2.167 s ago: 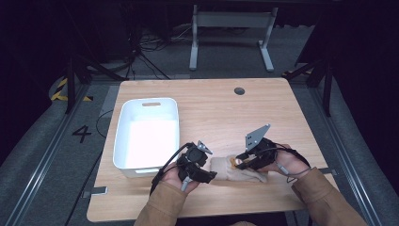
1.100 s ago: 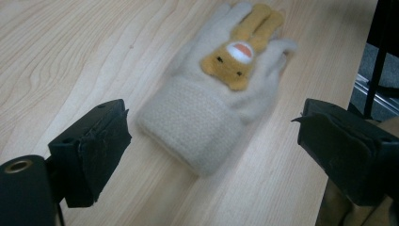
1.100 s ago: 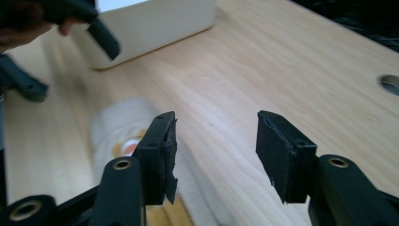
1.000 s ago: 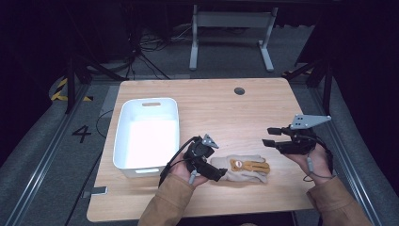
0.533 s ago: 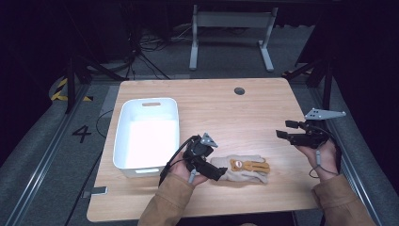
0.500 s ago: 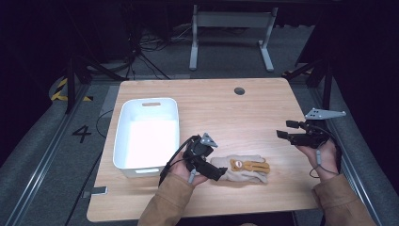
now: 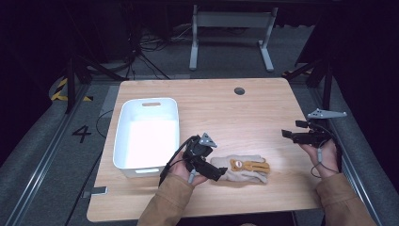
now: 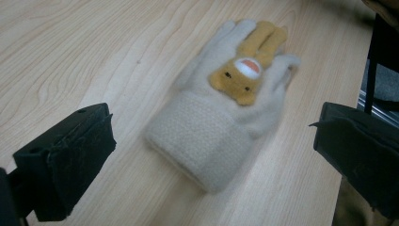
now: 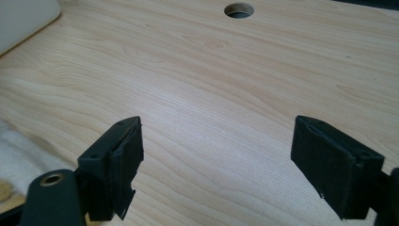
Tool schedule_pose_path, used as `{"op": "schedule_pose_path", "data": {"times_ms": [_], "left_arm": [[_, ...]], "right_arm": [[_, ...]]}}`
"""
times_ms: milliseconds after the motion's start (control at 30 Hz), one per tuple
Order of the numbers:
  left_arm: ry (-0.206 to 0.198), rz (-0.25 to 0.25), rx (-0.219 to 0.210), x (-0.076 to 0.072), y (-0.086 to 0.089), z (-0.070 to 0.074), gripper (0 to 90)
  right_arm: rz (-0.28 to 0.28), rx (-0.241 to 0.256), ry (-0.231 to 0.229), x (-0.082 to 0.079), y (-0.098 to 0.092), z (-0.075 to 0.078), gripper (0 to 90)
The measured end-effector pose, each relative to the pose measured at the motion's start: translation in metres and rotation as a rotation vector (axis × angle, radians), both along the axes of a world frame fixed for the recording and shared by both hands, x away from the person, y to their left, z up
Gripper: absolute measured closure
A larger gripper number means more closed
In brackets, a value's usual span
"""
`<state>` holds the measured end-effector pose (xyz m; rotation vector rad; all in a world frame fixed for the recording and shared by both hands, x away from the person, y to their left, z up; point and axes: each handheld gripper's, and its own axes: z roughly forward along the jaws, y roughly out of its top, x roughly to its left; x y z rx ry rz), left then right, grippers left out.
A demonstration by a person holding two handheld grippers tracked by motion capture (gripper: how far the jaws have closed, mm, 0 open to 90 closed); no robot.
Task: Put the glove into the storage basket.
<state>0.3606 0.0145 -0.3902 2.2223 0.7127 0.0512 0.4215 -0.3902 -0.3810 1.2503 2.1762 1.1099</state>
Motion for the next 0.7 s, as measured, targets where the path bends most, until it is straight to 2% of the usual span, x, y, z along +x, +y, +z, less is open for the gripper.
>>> {"op": "schedule_pose_path", "data": {"times_ms": [67, 233, 367, 433, 567, 633, 700], "left_arm": [[0.012, -0.009, -0.017, 0.0, 0.0, -0.001, 0.0], [0.0, -0.009, -0.031, 0.002, -0.001, -0.004, 0.0], [0.02, -0.021, -0.038, 0.002, -0.002, -0.006, 0.0], [0.012, -0.019, -0.031, 0.003, -0.003, -0.006, 0.0], [0.003, -0.014, -0.031, 0.004, -0.005, -0.004, 0.0], [-0.013, -0.008, -0.041, 0.004, -0.006, -0.004, 0.0], [-0.007, -0.026, -0.057, 0.005, -0.008, -0.004, 0.0]], "right_arm": [[-0.002, 0.001, 0.001, 0.001, -0.001, -0.002, 17.1], [-0.008, -0.003, -0.009, 0.002, 0.001, -0.009, 16.6], [0.004, -0.026, 0.014, 0.005, 0.004, -0.019, 16.2], [0.004, -0.042, 0.018, 0.006, 0.005, -0.022, 16.2], [0.006, -0.037, 0.018, 0.006, 0.005, -0.022, 16.3], [0.007, -0.031, 0.022, 0.006, 0.004, -0.022, 16.3], [0.007, -0.022, 0.028, 0.007, 0.003, -0.023, 16.1]]}}
